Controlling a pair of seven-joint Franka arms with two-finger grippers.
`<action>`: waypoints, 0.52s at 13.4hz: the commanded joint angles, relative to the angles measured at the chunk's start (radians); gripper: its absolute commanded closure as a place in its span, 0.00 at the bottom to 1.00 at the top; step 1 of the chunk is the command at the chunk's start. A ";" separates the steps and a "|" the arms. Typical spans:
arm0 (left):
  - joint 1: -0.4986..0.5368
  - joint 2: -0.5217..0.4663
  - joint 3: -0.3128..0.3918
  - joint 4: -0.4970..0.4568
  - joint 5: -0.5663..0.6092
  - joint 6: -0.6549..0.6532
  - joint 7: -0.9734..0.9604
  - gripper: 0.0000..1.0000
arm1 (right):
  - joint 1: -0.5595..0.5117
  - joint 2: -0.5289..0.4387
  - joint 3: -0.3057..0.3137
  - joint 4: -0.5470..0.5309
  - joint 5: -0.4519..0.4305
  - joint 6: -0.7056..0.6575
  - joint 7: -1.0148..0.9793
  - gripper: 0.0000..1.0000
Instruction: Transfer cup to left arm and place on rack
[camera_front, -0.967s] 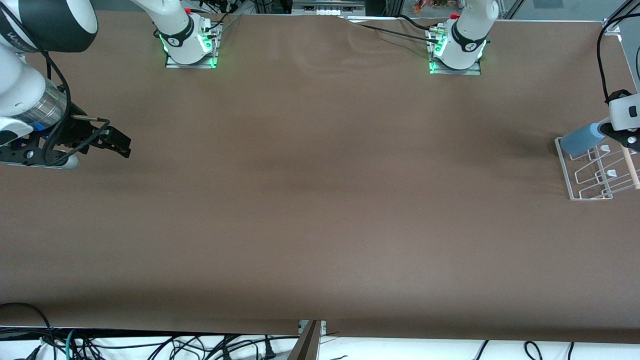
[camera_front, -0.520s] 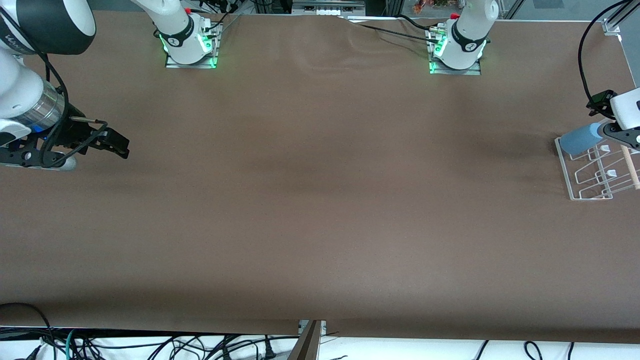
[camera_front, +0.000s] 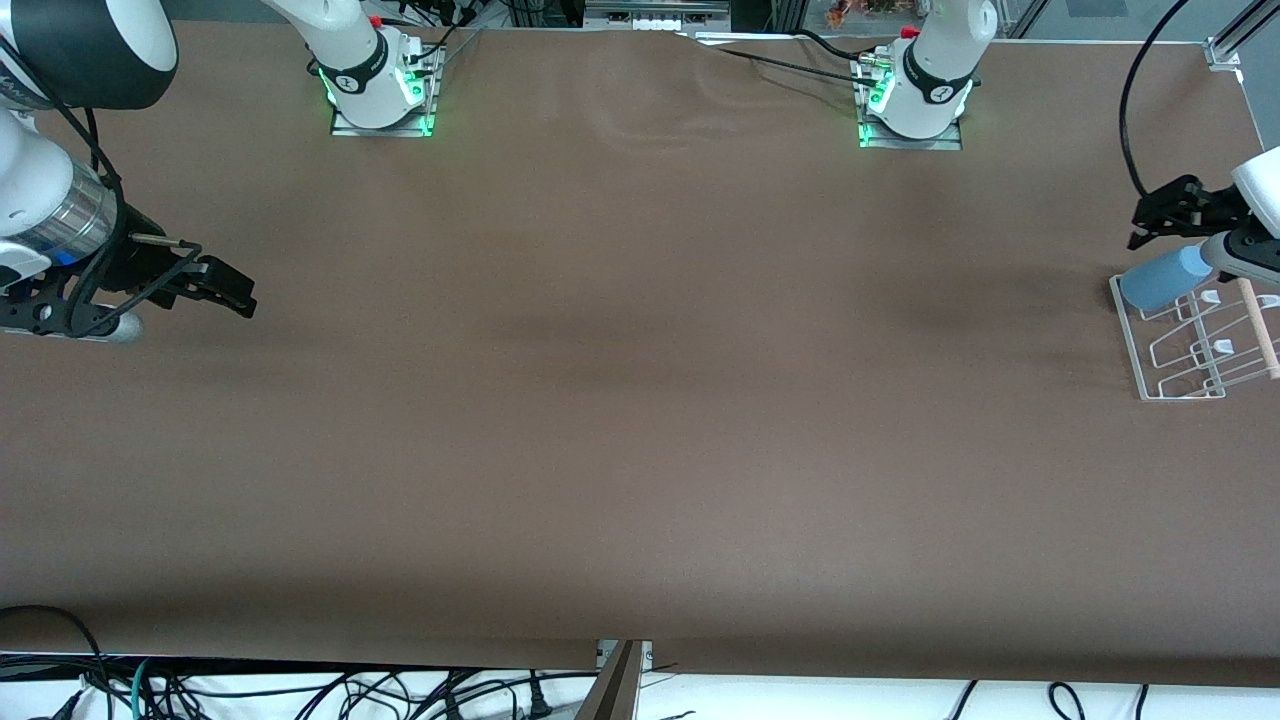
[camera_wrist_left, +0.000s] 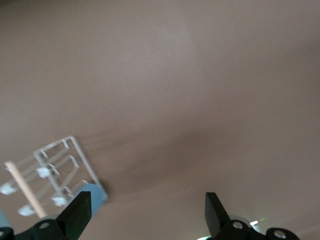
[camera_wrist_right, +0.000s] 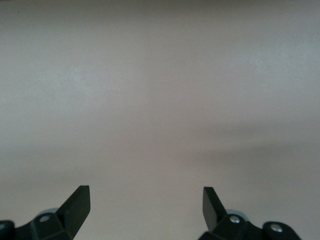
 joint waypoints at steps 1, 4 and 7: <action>-0.021 0.014 -0.007 0.061 -0.067 -0.084 -0.261 0.00 | -0.008 0.006 0.004 0.017 0.017 -0.006 0.002 0.01; -0.027 0.020 -0.012 0.061 -0.090 -0.087 -0.392 0.00 | -0.013 0.009 0.004 0.017 0.008 -0.001 -0.015 0.01; -0.027 0.026 -0.028 0.061 -0.093 -0.086 -0.432 0.00 | -0.028 0.011 0.004 0.017 0.008 0.000 -0.076 0.01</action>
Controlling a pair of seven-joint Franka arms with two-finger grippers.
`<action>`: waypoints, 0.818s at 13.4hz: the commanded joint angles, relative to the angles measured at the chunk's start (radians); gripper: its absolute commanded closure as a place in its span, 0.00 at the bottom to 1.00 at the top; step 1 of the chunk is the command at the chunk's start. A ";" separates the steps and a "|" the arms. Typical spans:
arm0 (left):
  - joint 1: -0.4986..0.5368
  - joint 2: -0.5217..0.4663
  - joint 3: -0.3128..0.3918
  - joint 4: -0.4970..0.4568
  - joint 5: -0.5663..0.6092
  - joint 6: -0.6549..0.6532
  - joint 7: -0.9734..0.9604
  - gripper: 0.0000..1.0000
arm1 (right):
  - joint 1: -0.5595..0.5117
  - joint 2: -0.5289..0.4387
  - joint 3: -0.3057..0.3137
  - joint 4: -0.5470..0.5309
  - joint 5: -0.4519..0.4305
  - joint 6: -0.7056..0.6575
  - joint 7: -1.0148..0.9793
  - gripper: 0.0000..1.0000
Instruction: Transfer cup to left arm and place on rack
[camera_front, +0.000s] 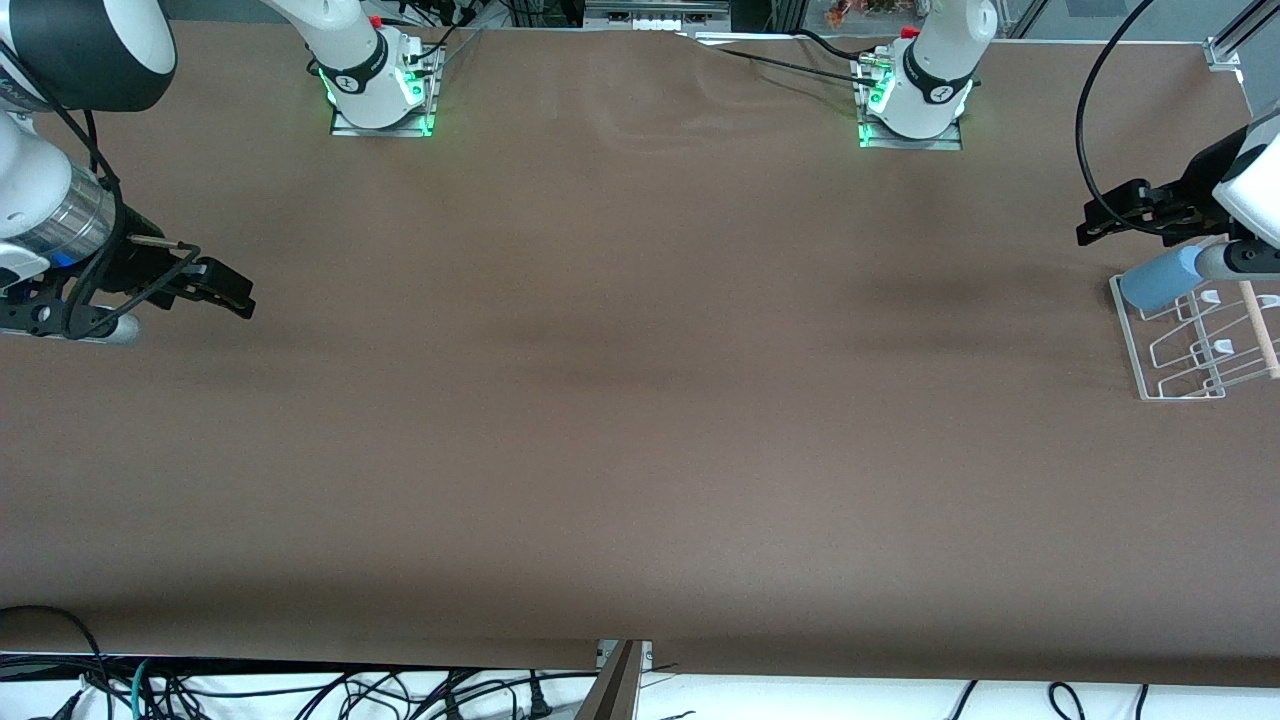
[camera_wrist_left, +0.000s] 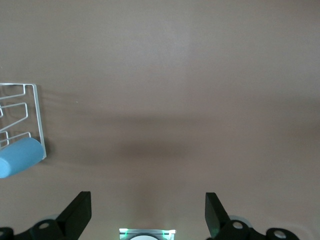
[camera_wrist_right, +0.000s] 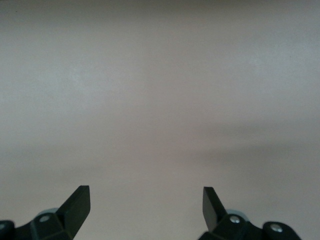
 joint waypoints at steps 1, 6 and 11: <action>0.000 0.016 -0.011 0.035 -0.020 -0.023 -0.031 0.00 | -0.024 0.009 0.005 0.017 0.011 -0.004 -0.061 0.01; -0.011 0.013 -0.008 0.035 -0.017 -0.024 -0.031 0.00 | -0.018 0.004 0.006 0.019 0.005 -0.007 -0.053 0.01; -0.006 0.019 -0.010 0.036 -0.015 -0.026 -0.029 0.00 | -0.018 0.004 0.006 0.019 0.003 -0.005 -0.050 0.01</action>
